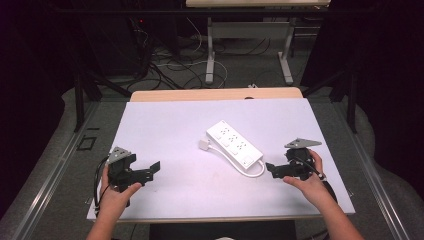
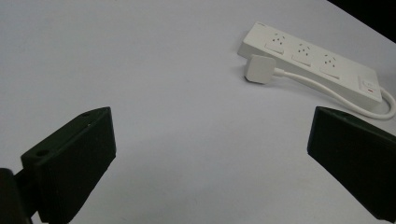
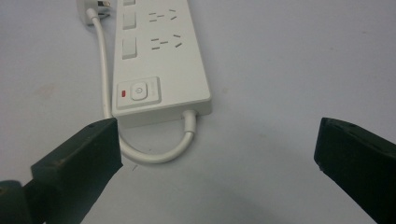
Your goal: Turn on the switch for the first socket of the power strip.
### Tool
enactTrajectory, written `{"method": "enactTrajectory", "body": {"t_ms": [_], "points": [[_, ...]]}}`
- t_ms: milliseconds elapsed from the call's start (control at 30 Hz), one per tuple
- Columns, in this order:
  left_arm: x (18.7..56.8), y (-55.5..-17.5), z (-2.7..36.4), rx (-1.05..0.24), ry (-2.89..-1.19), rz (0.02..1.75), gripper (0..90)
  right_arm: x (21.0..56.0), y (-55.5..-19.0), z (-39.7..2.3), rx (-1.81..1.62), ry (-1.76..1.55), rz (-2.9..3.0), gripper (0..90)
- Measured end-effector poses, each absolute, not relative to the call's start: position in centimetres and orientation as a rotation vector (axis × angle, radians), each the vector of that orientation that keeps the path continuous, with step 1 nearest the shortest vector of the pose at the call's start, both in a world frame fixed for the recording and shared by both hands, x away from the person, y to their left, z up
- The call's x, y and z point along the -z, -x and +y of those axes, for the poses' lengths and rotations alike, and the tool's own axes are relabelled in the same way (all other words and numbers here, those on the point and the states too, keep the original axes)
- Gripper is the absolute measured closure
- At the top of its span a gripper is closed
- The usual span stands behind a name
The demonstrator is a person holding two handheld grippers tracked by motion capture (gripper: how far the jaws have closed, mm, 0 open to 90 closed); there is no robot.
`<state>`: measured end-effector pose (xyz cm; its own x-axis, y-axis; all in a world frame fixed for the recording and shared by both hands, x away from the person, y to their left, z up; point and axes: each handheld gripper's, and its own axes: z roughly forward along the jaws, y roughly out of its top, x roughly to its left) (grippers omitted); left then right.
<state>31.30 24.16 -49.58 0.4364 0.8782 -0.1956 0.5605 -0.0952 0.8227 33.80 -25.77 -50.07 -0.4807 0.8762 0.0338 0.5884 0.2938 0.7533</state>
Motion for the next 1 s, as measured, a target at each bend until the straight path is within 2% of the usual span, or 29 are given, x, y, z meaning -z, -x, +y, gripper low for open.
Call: {"method": "enactTrajectory", "body": {"t_ms": [1000], "points": [[49.6,-31.3,24.3,-0.436,-1.776,1.245,1.1,49.6,-35.3,-24.9,-0.981,-1.290,2.267,1.5]]}}
